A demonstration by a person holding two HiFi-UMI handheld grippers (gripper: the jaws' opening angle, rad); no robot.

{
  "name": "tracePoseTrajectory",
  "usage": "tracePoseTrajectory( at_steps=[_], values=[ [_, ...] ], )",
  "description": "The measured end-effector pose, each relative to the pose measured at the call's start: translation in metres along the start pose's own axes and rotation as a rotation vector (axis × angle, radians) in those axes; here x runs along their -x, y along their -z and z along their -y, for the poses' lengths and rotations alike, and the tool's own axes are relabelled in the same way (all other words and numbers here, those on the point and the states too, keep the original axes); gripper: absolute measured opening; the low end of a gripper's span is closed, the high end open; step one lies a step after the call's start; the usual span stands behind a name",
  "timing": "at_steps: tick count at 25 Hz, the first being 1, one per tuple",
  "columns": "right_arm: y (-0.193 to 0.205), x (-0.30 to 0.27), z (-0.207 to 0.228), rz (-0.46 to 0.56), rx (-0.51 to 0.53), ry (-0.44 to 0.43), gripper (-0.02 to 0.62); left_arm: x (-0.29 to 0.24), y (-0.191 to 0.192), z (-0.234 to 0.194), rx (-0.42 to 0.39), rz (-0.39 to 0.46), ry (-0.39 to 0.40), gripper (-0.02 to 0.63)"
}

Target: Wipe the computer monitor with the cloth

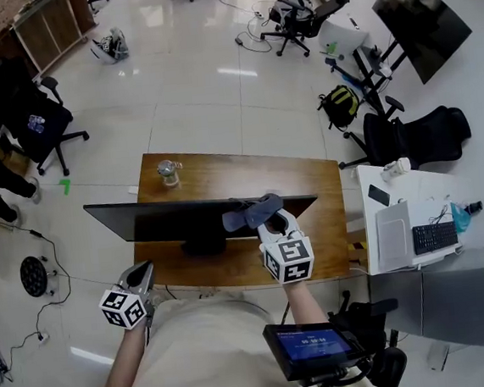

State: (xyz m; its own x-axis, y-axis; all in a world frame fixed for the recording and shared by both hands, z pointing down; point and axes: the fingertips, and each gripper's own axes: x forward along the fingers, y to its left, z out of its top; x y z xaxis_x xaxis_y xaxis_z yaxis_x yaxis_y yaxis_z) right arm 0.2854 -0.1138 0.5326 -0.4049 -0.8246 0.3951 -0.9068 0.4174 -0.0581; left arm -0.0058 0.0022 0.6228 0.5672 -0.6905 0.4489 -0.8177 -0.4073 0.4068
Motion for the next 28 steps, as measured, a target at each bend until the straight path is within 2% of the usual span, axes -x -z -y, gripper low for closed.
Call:
tracePoseTrajectory(
  at_steps=[28],
  values=[
    [0.023, 0.048, 0.117, -0.006, -0.074, 0.245, 0.083, 0.001, 0.007, 0.012, -0.016, -0.018, 0.008, 0.002]
  ],
)
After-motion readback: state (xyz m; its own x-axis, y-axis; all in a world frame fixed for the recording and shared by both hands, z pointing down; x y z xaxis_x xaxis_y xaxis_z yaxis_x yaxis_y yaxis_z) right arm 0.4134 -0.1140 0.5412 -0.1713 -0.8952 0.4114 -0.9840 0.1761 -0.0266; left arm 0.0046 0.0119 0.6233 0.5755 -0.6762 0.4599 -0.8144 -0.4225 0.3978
